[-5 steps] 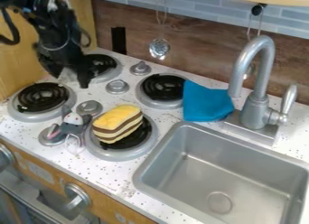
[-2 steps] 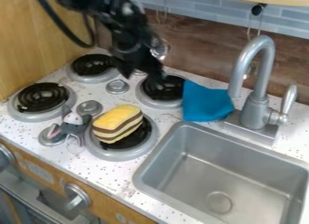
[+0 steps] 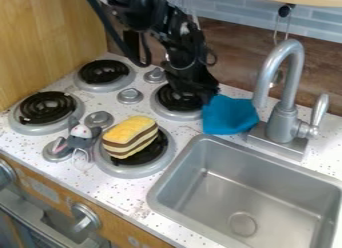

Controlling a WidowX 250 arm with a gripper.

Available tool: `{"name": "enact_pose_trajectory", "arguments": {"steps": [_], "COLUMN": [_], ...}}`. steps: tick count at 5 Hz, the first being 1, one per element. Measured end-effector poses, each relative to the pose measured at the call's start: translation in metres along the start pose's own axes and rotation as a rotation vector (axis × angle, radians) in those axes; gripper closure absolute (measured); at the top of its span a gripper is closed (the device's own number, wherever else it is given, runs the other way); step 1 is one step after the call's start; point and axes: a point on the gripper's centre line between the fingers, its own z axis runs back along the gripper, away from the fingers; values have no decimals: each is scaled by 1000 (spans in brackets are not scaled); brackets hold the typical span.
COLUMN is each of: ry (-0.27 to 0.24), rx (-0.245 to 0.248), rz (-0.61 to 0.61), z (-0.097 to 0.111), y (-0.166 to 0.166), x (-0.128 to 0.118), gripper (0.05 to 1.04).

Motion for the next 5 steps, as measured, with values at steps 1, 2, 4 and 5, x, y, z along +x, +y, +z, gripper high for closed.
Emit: {"name": "enact_pose_trajectory", "arguments": {"steps": [1,2,4,5], "ry": [-27,-54,-92,-106], "rx": [0,-24,-38,-53], "rz": [-10,-5,-48,-70], "z": [-14,-30,-52,-60], "y": [-8,-15,-20,-25], "x": [13,17,25,29], "gripper": [81,81,81,81]}}
